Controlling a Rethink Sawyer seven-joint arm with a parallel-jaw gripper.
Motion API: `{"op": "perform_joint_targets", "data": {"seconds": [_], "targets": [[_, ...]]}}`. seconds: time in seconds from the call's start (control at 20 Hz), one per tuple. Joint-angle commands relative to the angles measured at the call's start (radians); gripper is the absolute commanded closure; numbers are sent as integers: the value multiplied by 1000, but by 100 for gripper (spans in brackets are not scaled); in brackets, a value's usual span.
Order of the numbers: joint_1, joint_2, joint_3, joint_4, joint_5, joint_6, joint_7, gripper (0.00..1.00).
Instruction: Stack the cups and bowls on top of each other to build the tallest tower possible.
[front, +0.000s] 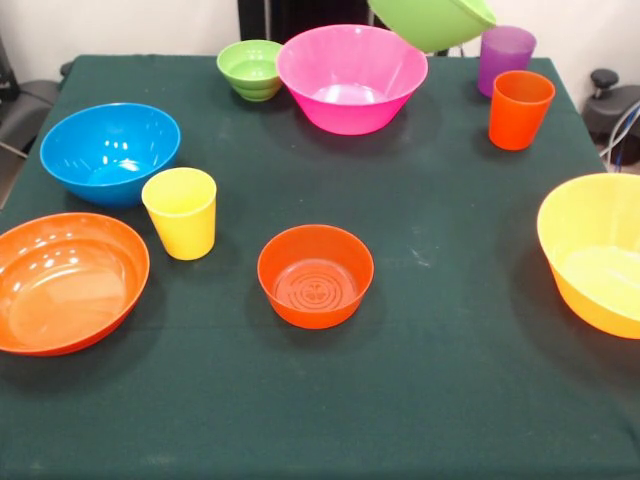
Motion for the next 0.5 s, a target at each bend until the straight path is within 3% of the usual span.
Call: {"op": "perform_joint_targets", "data": {"seconds": [0.05, 0.5], "targets": [[14, 8, -54, -9, -5, 47, 127, 100], [28, 30, -71, -42, 6, 60, 112, 100]]}}
